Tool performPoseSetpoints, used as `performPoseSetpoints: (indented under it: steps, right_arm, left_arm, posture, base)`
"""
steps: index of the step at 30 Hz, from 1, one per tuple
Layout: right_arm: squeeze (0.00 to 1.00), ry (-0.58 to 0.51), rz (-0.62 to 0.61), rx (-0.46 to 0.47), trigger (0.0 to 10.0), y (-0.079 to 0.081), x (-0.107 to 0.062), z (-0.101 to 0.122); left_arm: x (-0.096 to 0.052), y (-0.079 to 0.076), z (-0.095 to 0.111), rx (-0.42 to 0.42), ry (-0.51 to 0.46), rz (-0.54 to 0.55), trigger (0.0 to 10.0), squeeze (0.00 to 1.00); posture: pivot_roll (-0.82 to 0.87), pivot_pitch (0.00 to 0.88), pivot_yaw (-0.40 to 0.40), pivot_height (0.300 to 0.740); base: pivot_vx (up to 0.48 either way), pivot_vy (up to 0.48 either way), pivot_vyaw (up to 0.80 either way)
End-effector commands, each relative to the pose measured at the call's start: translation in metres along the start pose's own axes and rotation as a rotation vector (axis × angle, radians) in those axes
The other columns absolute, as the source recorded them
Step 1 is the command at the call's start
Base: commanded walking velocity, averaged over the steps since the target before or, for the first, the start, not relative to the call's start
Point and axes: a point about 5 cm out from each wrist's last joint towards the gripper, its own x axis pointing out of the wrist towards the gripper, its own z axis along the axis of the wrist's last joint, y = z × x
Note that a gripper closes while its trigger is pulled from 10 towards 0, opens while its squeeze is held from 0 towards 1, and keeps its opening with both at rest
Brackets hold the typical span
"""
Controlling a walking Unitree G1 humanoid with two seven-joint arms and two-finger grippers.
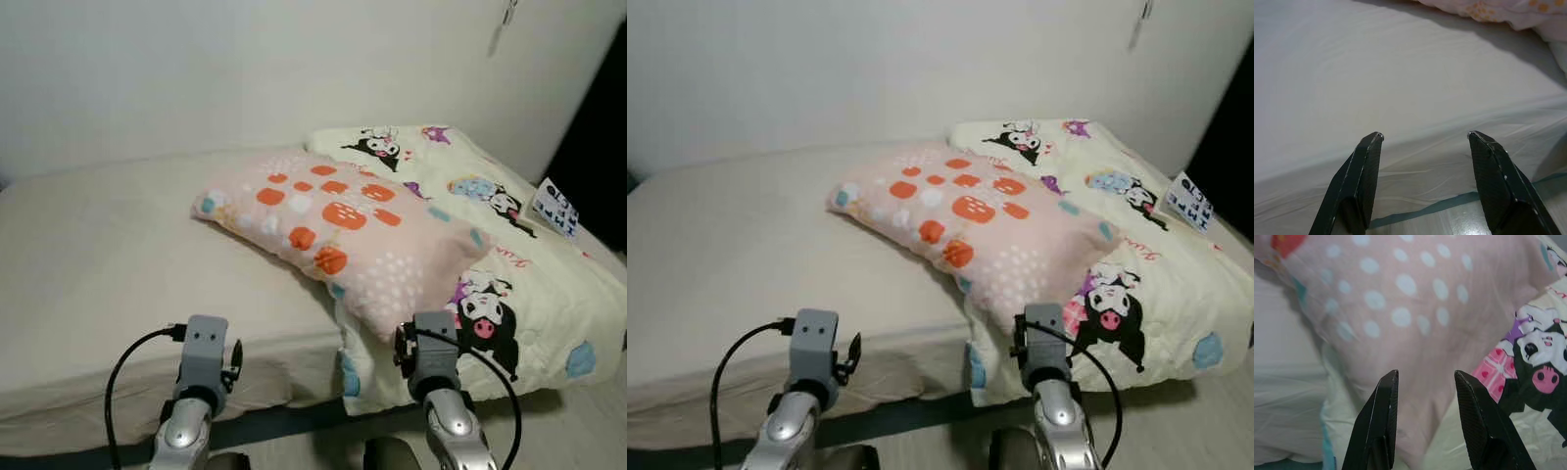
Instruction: Clean up the room
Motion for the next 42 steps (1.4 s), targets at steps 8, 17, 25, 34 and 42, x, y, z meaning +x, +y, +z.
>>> performPoseSetpoints:
  steps: [8,17,25,34,42]
  right_arm:
    - [0.00,0.006,-0.003,0.005,10.0,0.000,0.000,-0.002]
    - [0.00,-0.005,0.021,0.013,10.0,-0.002,0.011,0.008]
    - [0.00,-0.021,0.048,-0.006,10.0,-0.005,0.025,0.021]
    - [0.00,-0.070,0.115,-0.055,10.0,0.000,0.034,0.036]
    - [0.00,-0.155,0.231,-0.056,10.0,0.014,0.023,0.042]
  left_arm:
    - [-0.001,0.003,-0.002,0.017,0.020,0.016,10.0,0.00]
    - [0.010,0.000,0.006,0.004,0.005,-0.006,10.0,0.00]
    - [0.026,0.002,0.021,-0.032,-0.021,-0.012,10.0,0.00]
    - [0.031,0.007,0.029,-0.059,-0.053,-0.025,10.0,0.00]
    - [0.018,0.012,0.030,-0.108,-0.109,-0.100,10.0,0.00]
  posture:
    - [-0.02,0.109,0.009,0.601]
    - [-0.02,0.122,0.001,0.588]
    - [-0.02,0.158,-0.014,0.553]
    - [-0.02,0.169,-0.015,0.539]
    - [-0.02,0.154,-0.018,0.539]
  base:
    - [0.000,0.000,0.00]
    - [0.000,0.000,0.00]
    - [0.000,0.000,0.00]
    - [0.000,0.000,0.00]
    - [0.000,0.000,0.00]
